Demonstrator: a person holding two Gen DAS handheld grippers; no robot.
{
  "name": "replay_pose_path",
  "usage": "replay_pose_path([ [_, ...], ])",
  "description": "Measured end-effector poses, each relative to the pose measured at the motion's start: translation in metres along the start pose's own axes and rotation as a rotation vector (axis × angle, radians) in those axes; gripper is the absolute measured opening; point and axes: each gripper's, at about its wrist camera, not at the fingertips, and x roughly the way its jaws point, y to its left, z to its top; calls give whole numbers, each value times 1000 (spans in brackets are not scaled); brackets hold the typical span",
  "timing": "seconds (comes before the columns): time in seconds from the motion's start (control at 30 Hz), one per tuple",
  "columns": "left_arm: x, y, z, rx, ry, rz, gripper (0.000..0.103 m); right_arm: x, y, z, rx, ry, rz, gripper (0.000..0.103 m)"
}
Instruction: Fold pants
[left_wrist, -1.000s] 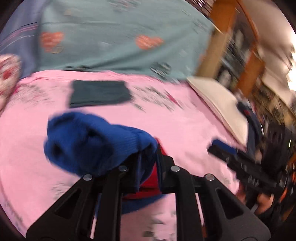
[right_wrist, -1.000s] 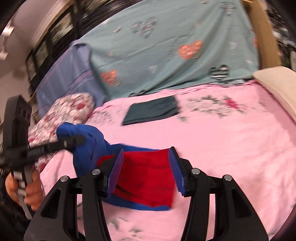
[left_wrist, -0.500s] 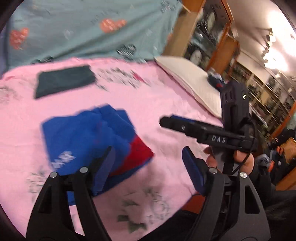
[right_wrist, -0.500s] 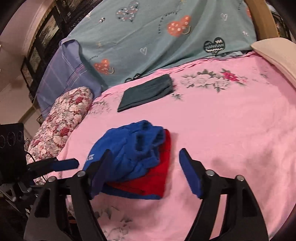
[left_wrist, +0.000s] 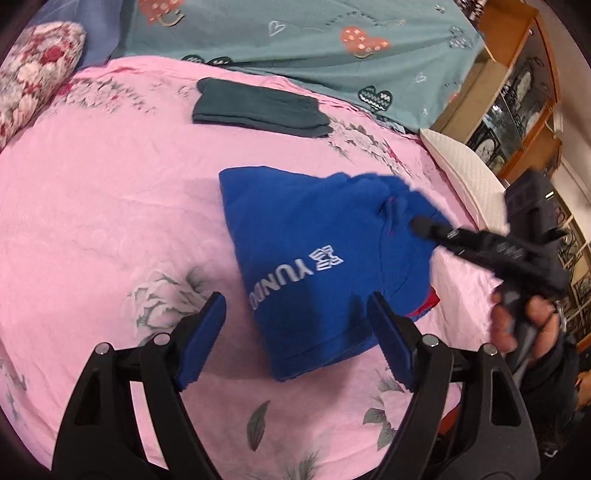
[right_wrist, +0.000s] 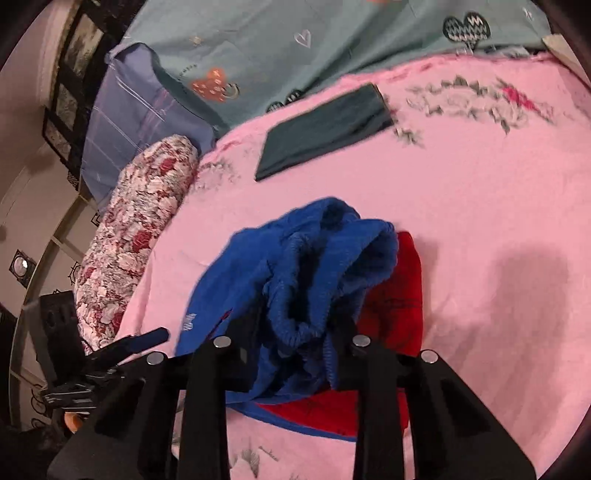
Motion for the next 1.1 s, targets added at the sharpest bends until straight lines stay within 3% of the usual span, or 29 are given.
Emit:
replay_pose_path([
  [0.07, 2, -8, -1, 39, -11, 15, 80, -22, 11, 1, -16, -25, 0, 28],
  [0.13, 6, -11, -4, 65, -12, 33, 81, -32, 10, -5, -15, -7, -56, 29],
  [0.27, 39, -13, 0, 79, 73, 75, 81, 10, -29, -24, 50, 168, -207, 43],
  [0.3, 43, -12, -1, 83, 88, 87, 81, 13, -35, -27, 61, 161, -204, 52],
  [0.37, 38, -11, 0, 86, 78, 87, 81, 2, -33, -24, 59, 121, -191, 53],
  [0.47, 16, -17, 4, 105, 15, 87, 81, -37, -9, -9, -37, -42, -273, 54],
  [0.53, 5, -28, 6, 135, -24, 67, 85, -52, 2, 0, -69, -113, -221, 54],
  [0.63, 12, -52, 6, 205, -26, 47, 88, -44, 20, 11, -101, -100, -127, 50],
  [0.7, 32, -61, 3, 237, 26, 46, 88, -19, 25, 15, -112, -45, -112, 45],
  [0.77, 57, -58, -4, 261, 79, 111, 88, 11, 12, 14, -68, 38, -168, 44],
  [0.83, 69, -52, -10, 265, 97, 124, 90, 44, -13, 4, -6, 145, -227, 43],
  [0.87, 70, -51, -12, 270, 100, 124, 90, 52, -20, -2, -6, 155, -229, 43],
  [1.0, 62, -50, -9, 262, 95, 104, 89, 40, -17, -2, -9, 110, -191, 45],
  [1.1, 28, -56, -5, 249, 13, 24, 89, 12, 2, 1, -62, 38, -173, 47],
])
